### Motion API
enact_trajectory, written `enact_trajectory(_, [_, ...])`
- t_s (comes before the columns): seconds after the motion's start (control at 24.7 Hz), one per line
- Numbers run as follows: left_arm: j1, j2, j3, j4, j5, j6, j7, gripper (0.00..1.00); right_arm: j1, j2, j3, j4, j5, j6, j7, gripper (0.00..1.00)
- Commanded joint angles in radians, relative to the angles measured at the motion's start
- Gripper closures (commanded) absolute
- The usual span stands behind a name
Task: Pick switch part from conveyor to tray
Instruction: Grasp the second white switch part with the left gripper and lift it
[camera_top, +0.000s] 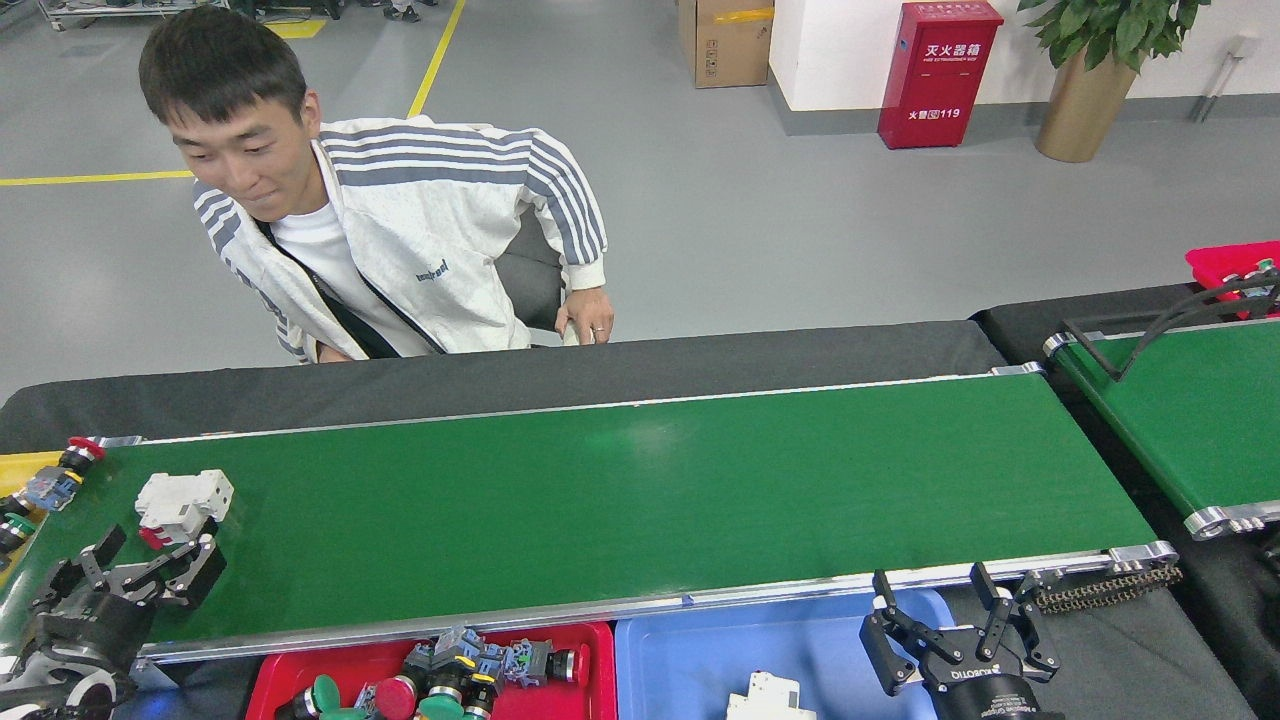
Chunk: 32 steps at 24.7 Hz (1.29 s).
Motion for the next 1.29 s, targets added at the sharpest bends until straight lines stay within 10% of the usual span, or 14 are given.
enact_trajectory(0.0, [-0.04, 0.019, -0.031, 0.03, 0.003, 0.06, 0.015, 0.37, -0.004, -0.01, -0.006, -0.01, 0.0, -0.005, -0.003, 0.01])
enact_trajectory(0.12, [-0.054, 0.019, -0.033, 0.066, 0.014, 0.062, 0.023, 0.71, -0.004, -0.011, -0.006, -0.01, 0.0, -0.005, -0.003, 0.01])
enact_trajectory(0.32, [-0.053, 0.02, -0.041, 0.068, 0.014, 0.063, 0.12, 0.89, -0.003, -0.011, -0.006, -0.01, 0.0, -0.005, -0.003, 0.01])
enact_trajectory(0.61, [-0.048, 0.005, -0.044, 0.048, 0.011, 0.054, 0.13, 0.93, -0.004, -0.011, -0.007, -0.012, 0.0, -0.003, -0.003, 0.01])
enact_trajectory(0.81, [0.062, -0.05, -0.1, -0.244, 0.04, -0.072, 0.126, 0.94, -0.004, -0.025, -0.013, -0.012, 0.0, 0.0, -0.005, 0.01])
enact_trajectory(1.05, [0.268, -0.208, -0.332, -0.662, 0.043, -0.231, 0.064, 0.93, -0.007, -0.025, -0.026, -0.015, 0.0, -0.002, -0.005, 0.01])
enact_trajectory(1.25, [0.297, -0.314, -0.582, -0.762, -0.009, -0.207, -0.025, 0.92, -0.007, -0.027, -0.029, -0.02, 0.0, -0.003, -0.005, 0.01])
